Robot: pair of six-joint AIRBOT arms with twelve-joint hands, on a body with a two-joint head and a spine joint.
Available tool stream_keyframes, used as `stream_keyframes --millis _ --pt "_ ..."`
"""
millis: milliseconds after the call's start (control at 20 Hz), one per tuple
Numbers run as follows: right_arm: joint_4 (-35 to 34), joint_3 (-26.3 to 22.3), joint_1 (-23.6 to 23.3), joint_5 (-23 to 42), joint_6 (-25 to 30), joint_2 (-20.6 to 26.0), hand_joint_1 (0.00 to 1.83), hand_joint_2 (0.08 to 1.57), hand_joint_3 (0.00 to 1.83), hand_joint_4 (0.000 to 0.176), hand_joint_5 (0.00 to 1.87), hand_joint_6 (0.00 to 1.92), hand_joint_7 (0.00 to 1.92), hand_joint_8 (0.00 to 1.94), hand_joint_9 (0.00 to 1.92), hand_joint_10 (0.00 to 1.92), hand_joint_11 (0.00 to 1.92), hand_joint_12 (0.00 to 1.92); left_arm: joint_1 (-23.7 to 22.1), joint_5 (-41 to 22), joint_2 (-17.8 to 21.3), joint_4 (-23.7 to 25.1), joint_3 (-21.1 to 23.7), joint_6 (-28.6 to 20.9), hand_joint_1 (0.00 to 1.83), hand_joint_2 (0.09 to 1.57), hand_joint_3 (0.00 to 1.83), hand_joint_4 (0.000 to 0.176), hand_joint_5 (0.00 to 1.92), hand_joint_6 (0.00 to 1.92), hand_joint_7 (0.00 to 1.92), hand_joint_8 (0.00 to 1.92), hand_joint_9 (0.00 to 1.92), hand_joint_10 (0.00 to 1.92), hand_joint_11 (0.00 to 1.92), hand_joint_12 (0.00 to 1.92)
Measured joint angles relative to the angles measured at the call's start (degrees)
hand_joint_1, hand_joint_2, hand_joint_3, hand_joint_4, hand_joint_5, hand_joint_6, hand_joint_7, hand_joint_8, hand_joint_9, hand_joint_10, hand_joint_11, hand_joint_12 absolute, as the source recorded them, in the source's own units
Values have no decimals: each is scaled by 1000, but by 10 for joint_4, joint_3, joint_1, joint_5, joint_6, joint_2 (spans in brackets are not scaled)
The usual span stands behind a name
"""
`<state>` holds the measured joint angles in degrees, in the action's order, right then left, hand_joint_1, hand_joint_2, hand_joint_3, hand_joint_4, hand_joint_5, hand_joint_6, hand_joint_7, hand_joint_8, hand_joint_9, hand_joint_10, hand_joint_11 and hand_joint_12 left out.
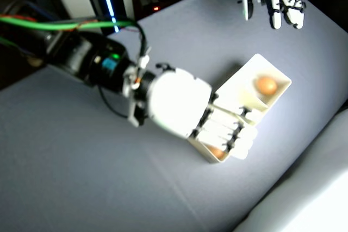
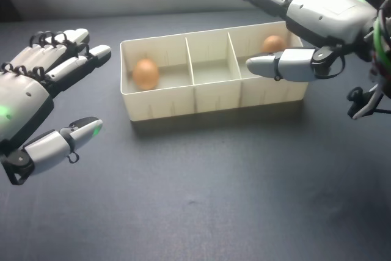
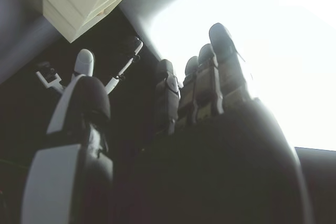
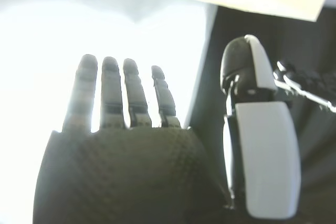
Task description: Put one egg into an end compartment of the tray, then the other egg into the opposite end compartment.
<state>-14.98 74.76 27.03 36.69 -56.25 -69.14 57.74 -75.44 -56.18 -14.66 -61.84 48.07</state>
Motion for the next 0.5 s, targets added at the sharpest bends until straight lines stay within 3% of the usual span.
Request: stream_keyframes --millis 50,100,150,200,250,300,350,400,450,500 --pt "3 -16 0 15 0 13 335 1230 22 35 0 0 0 0 0 0 56 28 5 -8 1 1 0 1 595 1352 0 53 176 5 19 1 0 0 0 252" --pt "12 -32 0 35 0 30 256 1234 21 65 0 0 0 0 0 0 10 5 10 -14 4 -1 5 0 570 1358 1 59 146 1 6 0 0 0 0 214" --pt "24 -56 6 78 0 56 224 1242 22 76 0 0 0 0 0 0 30 15 20 -30 9 -6 10 0 609 1353 0 49 135 2 6 1 0 0 0 215" --pt "26 -72 17 112 0 73 266 1253 11 61 0 0 0 0 0 0 5 585 24 -38 12 -12 14 0 588 1358 0 33 103 0 1 0 0 0 0 221" --pt "27 -91 33 143 0 89 294 1247 3 59 0 0 0 0 0 0 0 960 28 -51 16 -15 19 0 485 1365 5 51 47 3 0 0 0 0 0 221" --pt "31 -115 58 176 0 107 279 1253 1 54 0 0 0 0 0 0 0 1233 36 -66 17 -19 21 1 498 1367 2 55 19 5 0 0 0 0 0 124" --pt "38 -139 85 208 0 120 272 1251 0 68 0 0 0 0 0 0 0 1291 42 -77 21 -25 28 1 515 1366 0 63 3 0 0 0 0 0 0 24" --pt "48 -153 101 228 0 131 252 1244 2 61 0 0 0 0 0 0 0 836 47 -87 21 -25 28 0 515 1361 0 66 0 0 0 0 0 0 0 4" --pt "61 -179 132 267 1 154 256 1237 2 85 0 0 0 0 0 0 0 166 55 -102 23 -26 33 0 487 1362 0 71 0 0 0 0 0 0 0 0" --pt "67 -195 161 313 0 170 258 1251 9 124 0 0 0 0 0 0 0 32 64 -115 24 -30 38 0 394 1374 6 76 0 0 0 0 0 0 0 0"
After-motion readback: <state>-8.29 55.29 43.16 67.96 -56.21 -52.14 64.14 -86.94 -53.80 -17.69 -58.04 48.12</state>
